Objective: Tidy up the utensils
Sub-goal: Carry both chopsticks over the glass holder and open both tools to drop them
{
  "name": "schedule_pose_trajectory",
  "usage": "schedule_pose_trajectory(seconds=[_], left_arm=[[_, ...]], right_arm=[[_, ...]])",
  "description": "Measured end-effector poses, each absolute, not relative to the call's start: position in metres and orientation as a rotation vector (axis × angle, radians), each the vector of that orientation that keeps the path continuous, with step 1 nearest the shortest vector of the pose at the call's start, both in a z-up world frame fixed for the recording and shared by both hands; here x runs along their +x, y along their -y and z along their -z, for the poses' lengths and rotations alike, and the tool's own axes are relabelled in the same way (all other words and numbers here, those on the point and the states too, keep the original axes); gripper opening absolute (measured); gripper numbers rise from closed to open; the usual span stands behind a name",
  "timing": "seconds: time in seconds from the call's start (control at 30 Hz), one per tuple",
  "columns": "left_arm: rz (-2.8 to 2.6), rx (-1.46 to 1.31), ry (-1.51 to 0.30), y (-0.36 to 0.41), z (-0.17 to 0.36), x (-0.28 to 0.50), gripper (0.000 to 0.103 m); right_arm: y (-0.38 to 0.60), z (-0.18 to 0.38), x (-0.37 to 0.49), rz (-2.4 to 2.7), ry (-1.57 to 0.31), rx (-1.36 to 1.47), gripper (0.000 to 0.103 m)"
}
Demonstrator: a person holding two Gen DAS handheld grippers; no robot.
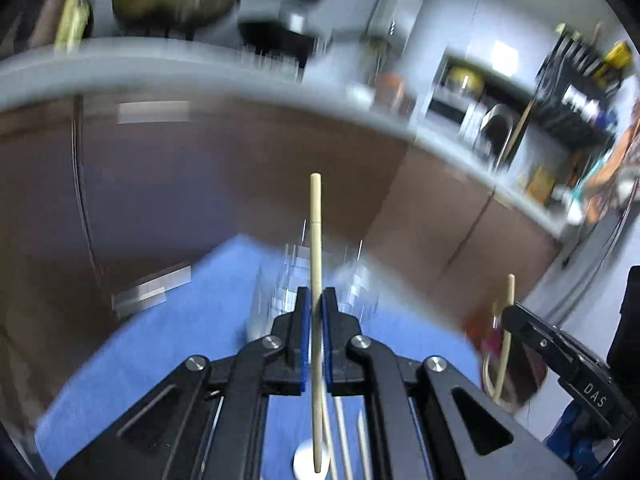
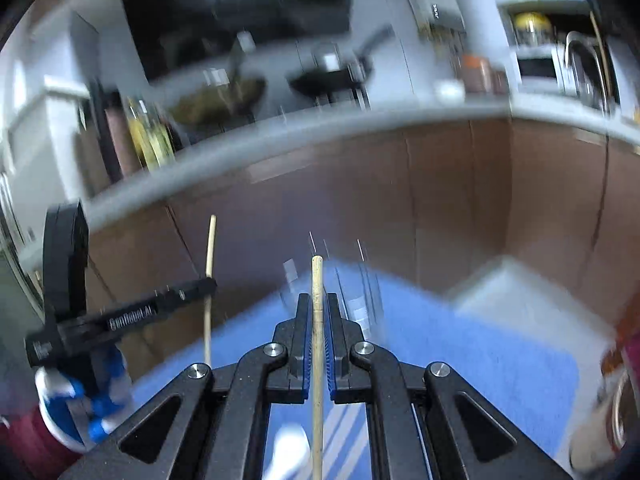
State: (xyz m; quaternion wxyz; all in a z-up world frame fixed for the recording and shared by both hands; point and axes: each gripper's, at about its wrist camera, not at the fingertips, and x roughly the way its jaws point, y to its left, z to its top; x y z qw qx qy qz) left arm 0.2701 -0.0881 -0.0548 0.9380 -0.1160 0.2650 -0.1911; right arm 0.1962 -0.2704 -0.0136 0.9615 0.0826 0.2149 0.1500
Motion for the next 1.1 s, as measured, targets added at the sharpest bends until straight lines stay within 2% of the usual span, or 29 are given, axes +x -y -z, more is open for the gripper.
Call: schedule_pose_trajectory(seconds=[0.17,0.37,0.63,0.9,1.03,1.1], left_arm=[[0.369,-0.277,-0.303,0.075,0.004,0.287,0.005],[0.282,-0.261,-0.183,0.093,0.005,0.335,0.005],[0.181,-0.253,-0.212,0.116,0.062,0.39,0.005],[0.152,-0.205,-0.214,0.127,0.118,0.396,0.005],[0.164,-0.198,-0.23,0.127,0.126,0.387,0.009],[0.17,-0.199,-0.237,0.124,0.121,0.383,0.017]], right_arm=[[0.259,-0.025,0.232,-0.309,-0.189,0.204,0.006],[0.25,-0.014,0.293,-0.211,-0.067,0.181,0.006],[0.257,0.042,0.338,-0.126,-0.064,0.169,0.006],[0.253,0.091,0.339,-0.088,-0.131,0.112,0.006],[0.252,0.101,0.329,-0.083,-0.158,0.103,0.007],[0.253,0.101,0.321,-0.084,-0.172,0.101,0.012]])
